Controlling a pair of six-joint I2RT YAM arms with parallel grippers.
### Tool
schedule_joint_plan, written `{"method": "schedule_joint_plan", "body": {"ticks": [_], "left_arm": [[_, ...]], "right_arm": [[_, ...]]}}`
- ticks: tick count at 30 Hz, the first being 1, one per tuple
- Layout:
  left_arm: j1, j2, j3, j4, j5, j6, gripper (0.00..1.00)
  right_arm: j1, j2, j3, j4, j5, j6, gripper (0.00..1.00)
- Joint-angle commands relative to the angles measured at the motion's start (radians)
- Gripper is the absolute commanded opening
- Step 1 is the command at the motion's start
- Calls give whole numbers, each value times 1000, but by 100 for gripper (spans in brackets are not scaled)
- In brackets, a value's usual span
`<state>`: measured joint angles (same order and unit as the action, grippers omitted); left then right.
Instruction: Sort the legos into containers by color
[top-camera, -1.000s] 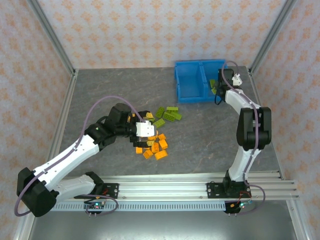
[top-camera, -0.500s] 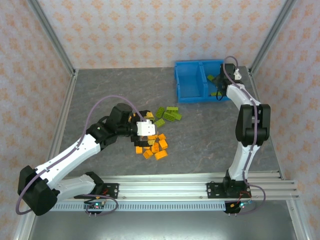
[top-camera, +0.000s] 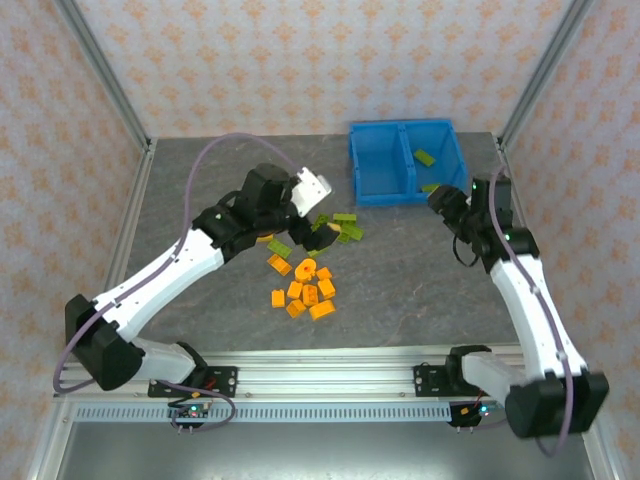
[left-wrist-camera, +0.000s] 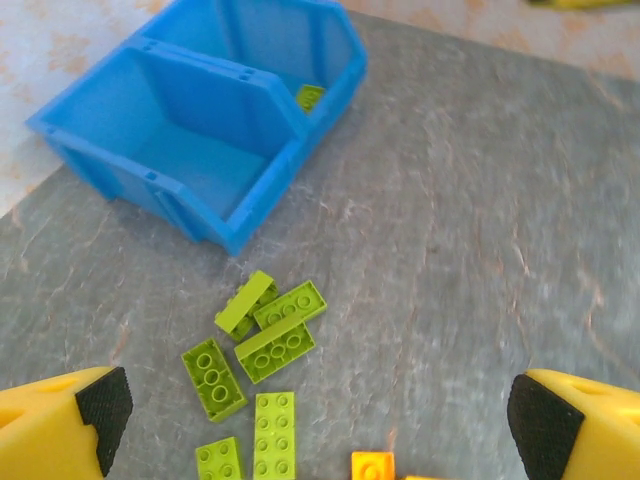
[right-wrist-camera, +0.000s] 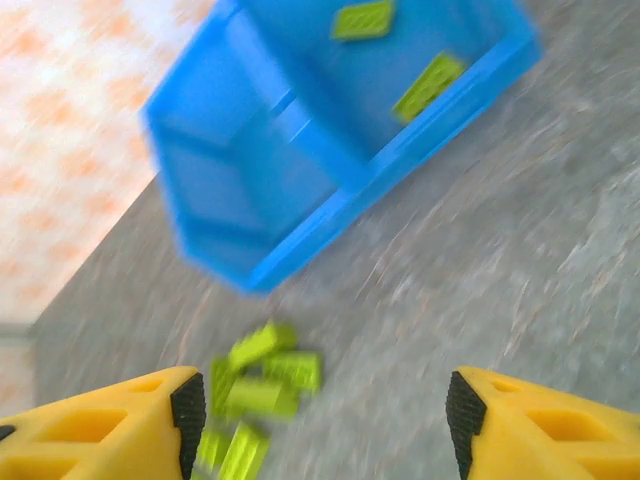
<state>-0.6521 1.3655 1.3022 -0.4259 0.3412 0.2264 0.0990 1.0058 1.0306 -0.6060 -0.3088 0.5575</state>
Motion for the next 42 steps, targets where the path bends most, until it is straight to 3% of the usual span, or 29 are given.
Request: {"method": "schedule_joint_plan", "body": {"ticks": [1, 7, 11, 22, 29, 37, 42], "left_arm": [[-60, -12, 25, -164, -200, -284, 100], [-75, 31, -34, -312, -377, -580, 96], [-75, 116, -99, -308, -354, -620, 95], [-75, 459, -8, -310, -336, -604, 79], [-73, 537, -3, -259, -343, -578, 55], [-72, 593, -23, -172, -324, -589, 55], [-72, 613, 12, -184, -315, -581, 44]], "right_arm": [[98, -79, 8, -294, -116, -62, 71], [342, -90, 42, -400, -149, -42, 76], [418, -27, 62, -381, -185, -43, 80], [430, 115, 125, -358, -230, -92, 85], [431, 204, 230, -386, -247, -103, 85], [430, 191, 250, -372, -240, -87, 85], [430, 113, 184, -364, -193, -27, 85]]}}
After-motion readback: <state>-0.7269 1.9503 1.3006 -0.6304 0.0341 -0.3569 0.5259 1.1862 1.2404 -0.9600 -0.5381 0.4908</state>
